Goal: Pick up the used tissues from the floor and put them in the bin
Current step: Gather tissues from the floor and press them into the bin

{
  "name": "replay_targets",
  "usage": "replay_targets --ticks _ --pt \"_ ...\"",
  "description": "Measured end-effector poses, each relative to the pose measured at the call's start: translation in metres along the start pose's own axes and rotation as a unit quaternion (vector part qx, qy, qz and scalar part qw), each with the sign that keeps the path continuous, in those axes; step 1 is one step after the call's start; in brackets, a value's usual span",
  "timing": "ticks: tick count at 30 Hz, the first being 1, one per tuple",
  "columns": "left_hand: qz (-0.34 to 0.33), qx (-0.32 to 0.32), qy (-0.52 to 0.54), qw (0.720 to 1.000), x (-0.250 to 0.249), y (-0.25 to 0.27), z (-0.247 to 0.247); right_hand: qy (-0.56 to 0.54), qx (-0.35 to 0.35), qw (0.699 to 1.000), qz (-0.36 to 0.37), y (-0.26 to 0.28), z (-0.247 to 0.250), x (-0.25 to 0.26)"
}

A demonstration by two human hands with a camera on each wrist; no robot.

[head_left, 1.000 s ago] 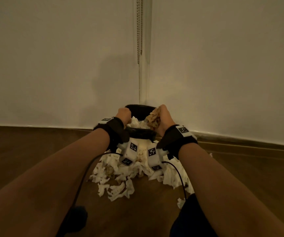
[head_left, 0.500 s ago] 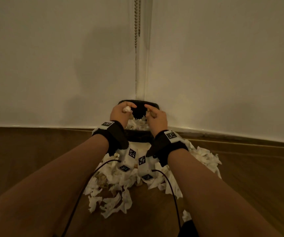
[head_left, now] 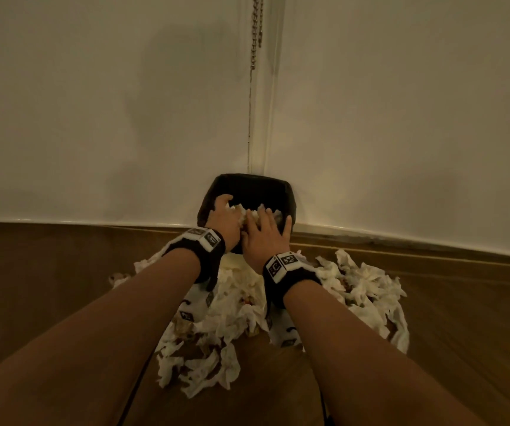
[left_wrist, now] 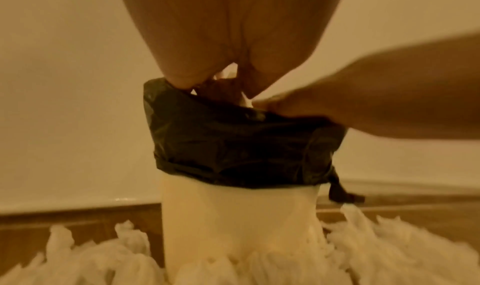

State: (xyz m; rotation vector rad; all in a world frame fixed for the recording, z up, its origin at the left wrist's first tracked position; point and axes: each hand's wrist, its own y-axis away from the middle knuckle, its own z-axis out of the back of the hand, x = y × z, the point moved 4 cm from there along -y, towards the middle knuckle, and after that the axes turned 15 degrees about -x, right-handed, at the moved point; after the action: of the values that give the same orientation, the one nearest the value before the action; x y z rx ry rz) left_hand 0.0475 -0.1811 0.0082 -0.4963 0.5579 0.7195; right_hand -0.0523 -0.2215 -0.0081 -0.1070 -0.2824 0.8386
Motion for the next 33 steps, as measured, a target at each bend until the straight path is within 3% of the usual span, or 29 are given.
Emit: replay_targets --ticks 2,4,6,9,13,16,23,27,30,33 --pt "0.008 -0.007 0.062 0.998 0.003 0.002 -0.001 0.019 -0.036 0.999 -0.004 0.001 0.0 0.001" --pt "0.069 -0.078 0.142 0.984 0.006 0.0 0.002 0.036 -0.077 0.996 -0.006 0.001 0.005 0.003" --pt "0.054 -0.111 0.118 0.985 0.007 0.0 0.007 0.041 -0.095 0.995 0.005 0.0 0.008 0.005" --pt "0.002 -0.005 0.006 1.0 0.007 0.002 0.005 0.018 -0.057 0.998 0.005 -0.002 0.004 0.007" --pt "-0.046 0.074 -0.092 0.992 0.009 0.002 -0.001 0.017 -0.008 1.0 -0.004 -0.001 0.0 0.003" --pt "-0.131 0.06 -0.189 0.971 0.005 0.011 -0.004 0.015 0.008 1.0 -0.009 -0.002 0.0 0.003" --pt "-0.174 -0.05 -0.223 0.958 -0.004 0.024 0.003 0.012 -0.005 0.999 -0.033 -0.002 -0.001 0.002" --pt "-0.133 -0.004 -0.162 0.978 -0.006 0.023 0.007 0.016 0.001 0.999 -0.033 -0.002 0.0 0.001" --pt "-0.154 0.05 -0.207 0.965 -0.004 0.023 0.003 0.027 0.03 0.999 -0.024 -0.002 0.004 0.002" --pt "-0.156 0.029 -0.217 0.963 0.0 0.026 0.006 0.033 0.011 0.999 -0.028 -0.002 0.013 0.001"
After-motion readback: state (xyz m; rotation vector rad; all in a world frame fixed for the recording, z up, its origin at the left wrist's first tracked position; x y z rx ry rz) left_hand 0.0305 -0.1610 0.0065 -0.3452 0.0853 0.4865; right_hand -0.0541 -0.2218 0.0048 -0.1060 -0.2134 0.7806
